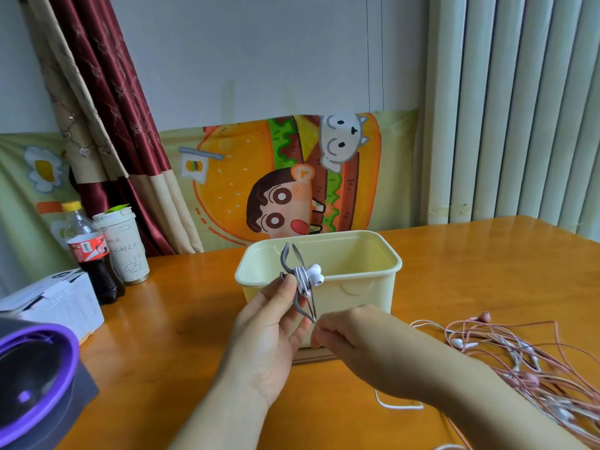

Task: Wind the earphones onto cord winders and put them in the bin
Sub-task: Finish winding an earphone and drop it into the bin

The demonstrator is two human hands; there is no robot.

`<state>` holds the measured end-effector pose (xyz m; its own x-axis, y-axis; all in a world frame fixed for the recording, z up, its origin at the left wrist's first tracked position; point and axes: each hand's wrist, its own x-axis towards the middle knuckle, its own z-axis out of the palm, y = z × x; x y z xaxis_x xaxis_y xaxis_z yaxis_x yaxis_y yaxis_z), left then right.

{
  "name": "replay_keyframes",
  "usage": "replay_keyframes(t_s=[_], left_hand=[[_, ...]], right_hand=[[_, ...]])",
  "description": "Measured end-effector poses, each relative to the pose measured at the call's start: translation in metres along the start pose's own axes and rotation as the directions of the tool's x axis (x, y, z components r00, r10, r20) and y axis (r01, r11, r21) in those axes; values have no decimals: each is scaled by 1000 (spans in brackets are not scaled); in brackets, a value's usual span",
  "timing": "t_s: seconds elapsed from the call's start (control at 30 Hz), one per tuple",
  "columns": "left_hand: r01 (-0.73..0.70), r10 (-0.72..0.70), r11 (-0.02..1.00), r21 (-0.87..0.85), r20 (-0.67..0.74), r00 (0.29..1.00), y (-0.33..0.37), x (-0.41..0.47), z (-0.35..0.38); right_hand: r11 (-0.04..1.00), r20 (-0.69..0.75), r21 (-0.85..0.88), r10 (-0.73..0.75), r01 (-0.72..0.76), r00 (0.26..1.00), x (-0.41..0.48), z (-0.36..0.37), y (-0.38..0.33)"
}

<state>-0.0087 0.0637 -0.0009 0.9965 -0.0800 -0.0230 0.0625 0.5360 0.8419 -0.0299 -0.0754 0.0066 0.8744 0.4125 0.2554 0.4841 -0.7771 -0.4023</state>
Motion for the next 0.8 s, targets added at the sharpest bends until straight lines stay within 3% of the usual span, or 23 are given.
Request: replay_keyframes(t_s=[0.27, 0.4, 0.57, 0.8], left_hand=[[-51, 49, 995, 89, 28, 998, 0, 0, -2], [-75, 65, 983, 168, 64, 996, -1, 0, -4], [-144, 48, 906, 398, 242, 969, -3, -5, 0], [-126, -25, 907, 402, 348, 937, 3, -5, -1]], right_hand=[[999, -60, 3, 40, -40, 997, -10, -26, -8], [999, -234, 38, 34, -26, 972, -13, -40, -10], [999, -422, 29, 33, -23, 906, -12, -49, -4], [995, -550, 104, 45, 14, 834, -9, -51, 7]])
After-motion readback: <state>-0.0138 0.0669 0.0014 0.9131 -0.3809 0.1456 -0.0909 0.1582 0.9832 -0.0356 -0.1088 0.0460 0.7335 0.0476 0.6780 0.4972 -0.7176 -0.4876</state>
